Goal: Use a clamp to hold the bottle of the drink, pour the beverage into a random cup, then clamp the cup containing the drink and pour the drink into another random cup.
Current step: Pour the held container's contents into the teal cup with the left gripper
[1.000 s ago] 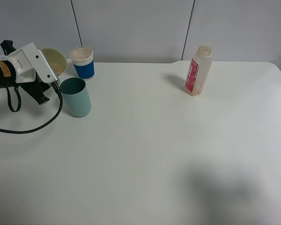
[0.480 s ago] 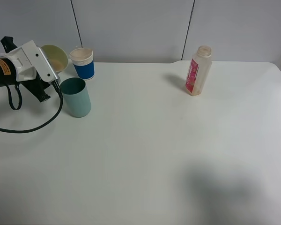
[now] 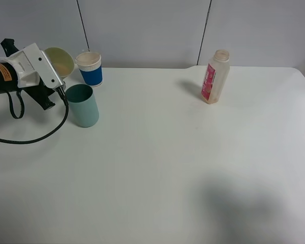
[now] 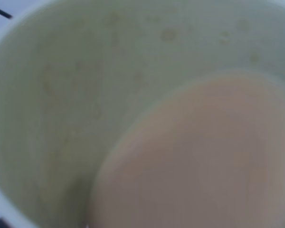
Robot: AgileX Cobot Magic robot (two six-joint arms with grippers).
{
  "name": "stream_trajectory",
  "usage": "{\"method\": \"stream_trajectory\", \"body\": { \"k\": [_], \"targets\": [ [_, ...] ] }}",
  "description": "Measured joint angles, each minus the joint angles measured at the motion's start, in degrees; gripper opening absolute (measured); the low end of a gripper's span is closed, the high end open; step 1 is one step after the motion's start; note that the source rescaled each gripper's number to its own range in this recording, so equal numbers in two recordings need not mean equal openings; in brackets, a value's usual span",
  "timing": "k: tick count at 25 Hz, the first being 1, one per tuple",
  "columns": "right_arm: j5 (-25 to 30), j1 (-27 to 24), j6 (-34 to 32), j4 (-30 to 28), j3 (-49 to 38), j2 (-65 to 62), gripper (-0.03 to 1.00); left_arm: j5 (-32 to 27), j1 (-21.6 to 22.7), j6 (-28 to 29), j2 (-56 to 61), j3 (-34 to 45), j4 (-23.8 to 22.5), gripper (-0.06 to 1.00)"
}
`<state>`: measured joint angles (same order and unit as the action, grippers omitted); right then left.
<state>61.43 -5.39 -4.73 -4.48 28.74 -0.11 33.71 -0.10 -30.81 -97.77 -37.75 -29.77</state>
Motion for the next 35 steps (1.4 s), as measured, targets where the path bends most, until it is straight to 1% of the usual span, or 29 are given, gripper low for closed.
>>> {"method": "stream_trajectory", "body": {
  "k": [7, 11, 13, 17, 22, 26, 35],
  "targets": [
    [0.0, 0.0, 0.0, 0.0, 0.0, 0.0, 0.99, 2.5, 0.0, -0.8, 0.0, 0.0, -0.1, 0.01],
    [0.0, 0.0, 0.0, 0.0, 0.0, 0.0, 0.99, 2.6, 0.0, -3.1, 0.0, 0.0, -0.2, 0.01],
    [0.0, 0.0, 0.0, 0.0, 0.0, 0.0, 0.99, 2.6, 0.0, -5.6, 0.0, 0.0, -0.2, 0.01],
    [0.0, 0.0, 0.0, 0.0, 0.0, 0.0, 0.99, 2.6, 0.0, -8.5, 0.0, 0.0, -0.2, 0.01],
    [0.0, 0.0, 0.0, 0.0, 0.0, 0.0, 0.99, 2.6, 0.0, -9.4, 0.0, 0.0, -0.2, 0.01],
    [0.0, 0.0, 0.0, 0.0, 0.0, 0.0, 0.99, 2.6, 0.0, -12.4, 0.0, 0.0, -0.2, 0.01],
    [0.0, 0.0, 0.0, 0.0, 0.0, 0.0, 0.99, 2.9, 0.0, -14.3, 0.0, 0.0, -0.2, 0.01]
  ]
}}
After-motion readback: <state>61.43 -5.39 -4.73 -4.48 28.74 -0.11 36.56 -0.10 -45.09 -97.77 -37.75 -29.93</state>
